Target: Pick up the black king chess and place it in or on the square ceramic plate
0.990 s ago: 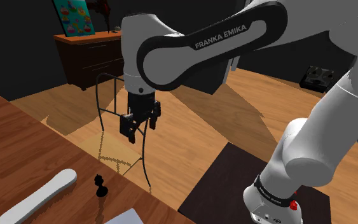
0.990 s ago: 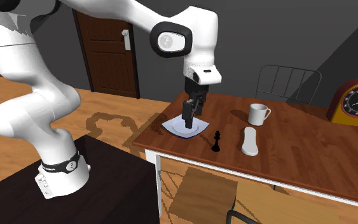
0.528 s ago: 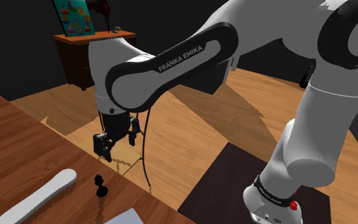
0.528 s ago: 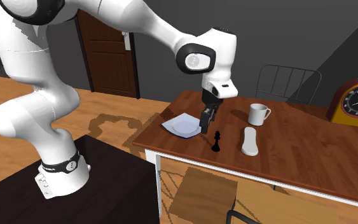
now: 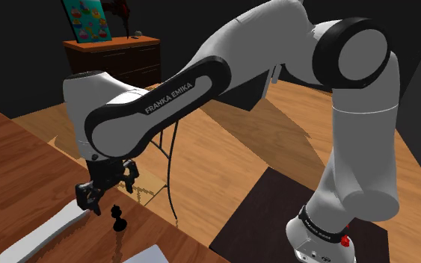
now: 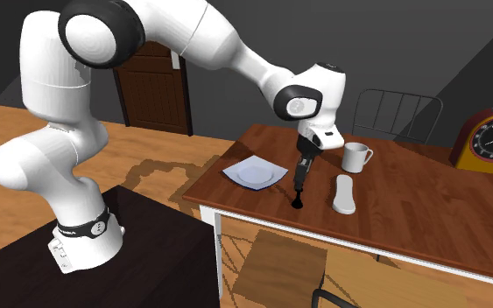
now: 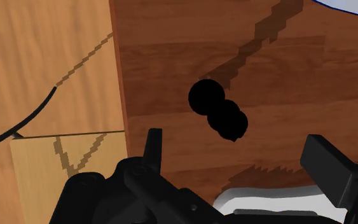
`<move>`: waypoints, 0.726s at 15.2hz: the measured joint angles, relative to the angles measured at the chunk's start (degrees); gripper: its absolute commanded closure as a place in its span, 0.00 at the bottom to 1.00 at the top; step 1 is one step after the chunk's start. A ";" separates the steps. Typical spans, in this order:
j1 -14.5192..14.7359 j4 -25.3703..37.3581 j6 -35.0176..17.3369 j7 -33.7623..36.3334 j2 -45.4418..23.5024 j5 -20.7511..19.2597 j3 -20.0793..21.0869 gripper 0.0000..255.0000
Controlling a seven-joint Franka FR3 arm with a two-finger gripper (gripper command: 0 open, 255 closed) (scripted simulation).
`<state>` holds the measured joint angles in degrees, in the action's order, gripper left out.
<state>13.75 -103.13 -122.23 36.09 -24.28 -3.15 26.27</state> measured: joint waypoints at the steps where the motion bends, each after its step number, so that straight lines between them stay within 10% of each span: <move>1: 0.27 0.17 -0.40 0.27 -0.62 -0.22 -0.08 0.00; 11: 1.17 -1.21 -4.39 1.07 -3.37 -1.41 -0.67 0.00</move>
<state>14.92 -104.34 -126.62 37.16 -27.65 -4.57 25.60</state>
